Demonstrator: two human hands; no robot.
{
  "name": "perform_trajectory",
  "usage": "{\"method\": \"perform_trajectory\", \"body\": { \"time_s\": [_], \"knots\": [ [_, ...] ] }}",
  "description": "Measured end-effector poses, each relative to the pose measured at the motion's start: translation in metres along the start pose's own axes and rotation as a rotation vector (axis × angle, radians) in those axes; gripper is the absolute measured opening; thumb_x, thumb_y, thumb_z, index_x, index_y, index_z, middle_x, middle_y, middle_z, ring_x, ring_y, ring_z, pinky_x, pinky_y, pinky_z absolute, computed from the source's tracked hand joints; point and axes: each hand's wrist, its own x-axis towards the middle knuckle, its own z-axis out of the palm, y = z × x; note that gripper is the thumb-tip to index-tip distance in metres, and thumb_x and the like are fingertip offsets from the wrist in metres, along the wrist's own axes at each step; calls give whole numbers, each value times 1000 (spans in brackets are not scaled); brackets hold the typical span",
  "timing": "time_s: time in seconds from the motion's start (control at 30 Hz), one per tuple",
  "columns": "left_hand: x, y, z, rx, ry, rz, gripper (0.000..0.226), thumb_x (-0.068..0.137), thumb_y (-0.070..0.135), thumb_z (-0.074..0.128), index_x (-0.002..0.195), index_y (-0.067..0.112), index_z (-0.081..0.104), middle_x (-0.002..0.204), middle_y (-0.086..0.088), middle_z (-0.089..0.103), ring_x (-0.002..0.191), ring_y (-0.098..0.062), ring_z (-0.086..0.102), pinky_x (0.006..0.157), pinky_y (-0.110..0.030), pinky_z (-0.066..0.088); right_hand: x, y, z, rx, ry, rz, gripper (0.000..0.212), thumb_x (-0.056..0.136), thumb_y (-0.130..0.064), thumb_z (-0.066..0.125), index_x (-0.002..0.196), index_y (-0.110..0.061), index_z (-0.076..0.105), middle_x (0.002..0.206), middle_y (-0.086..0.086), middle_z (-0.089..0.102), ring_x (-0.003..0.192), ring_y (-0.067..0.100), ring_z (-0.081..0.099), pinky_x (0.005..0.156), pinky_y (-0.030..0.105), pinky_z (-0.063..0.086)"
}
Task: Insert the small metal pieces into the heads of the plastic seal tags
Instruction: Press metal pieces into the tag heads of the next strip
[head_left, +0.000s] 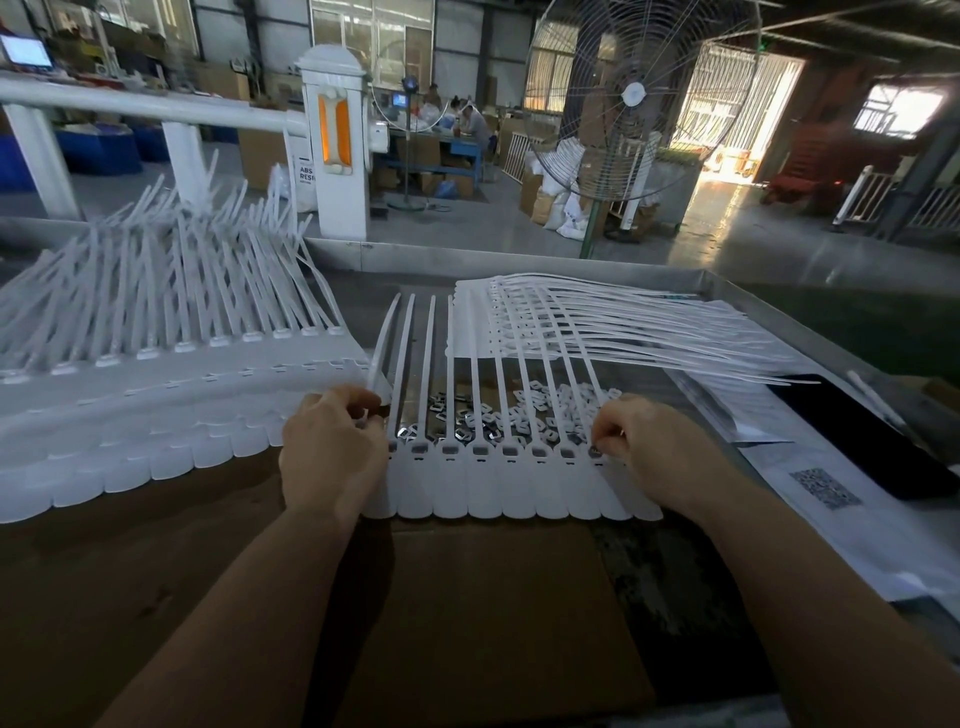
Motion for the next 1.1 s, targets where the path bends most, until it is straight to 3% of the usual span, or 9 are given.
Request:
{"method": "perform_trajectory", "body": {
  "time_s": [0.13,0.3,0.6,0.73,0.87,1.1],
  "knots": [
    [0,0,0,-3,-10,-16,23,87,11,59,109,15,64,113,-11,58,102,-24,53,85,-32,42,1,2,-5,-46,-53,3,11,92,-14,54,91,-18,64,100,-4,57,88,13,55,78,29,47],
    [-1,1,-1,-14,-20,-33,24,86,8,59,109,15,64,115,-11,56,103,-25,54,90,-40,48,2,2,-5,-80,-79,8,11,91,-14,57,91,-22,65,102,-6,57,91,14,57,82,33,49],
    [-3,4,-3,-34,-61,-63,30,85,1,58,111,16,62,121,-10,52,103,-24,55,95,-42,46,4,-4,-3,-13,159,-11,13,87,-10,61,80,-14,71,88,-4,56,82,16,57,74,34,50],
    [-5,6,-3,-37,-67,-74,31,85,1,57,111,18,61,122,-9,49,100,-23,55,97,-44,45,7,-23,1,65,202,-55,13,87,-10,61,80,-14,71,85,-7,57,77,11,57,69,23,46],
    [-5,6,-3,-33,-81,-77,30,85,3,57,111,19,61,125,-10,47,104,-26,55,97,-47,44,11,-51,12,130,168,-126,12,88,-12,60,89,-16,72,89,-12,55,77,3,52,78,22,49],
    [-7,6,-3,-11,-99,-81,29,86,6,56,111,21,60,125,-9,46,106,-27,55,98,-48,43,25,-95,27,209,97,-179,17,90,-10,58,98,-15,72,97,-1,66,83,11,58,78,24,49]
  ]
}}
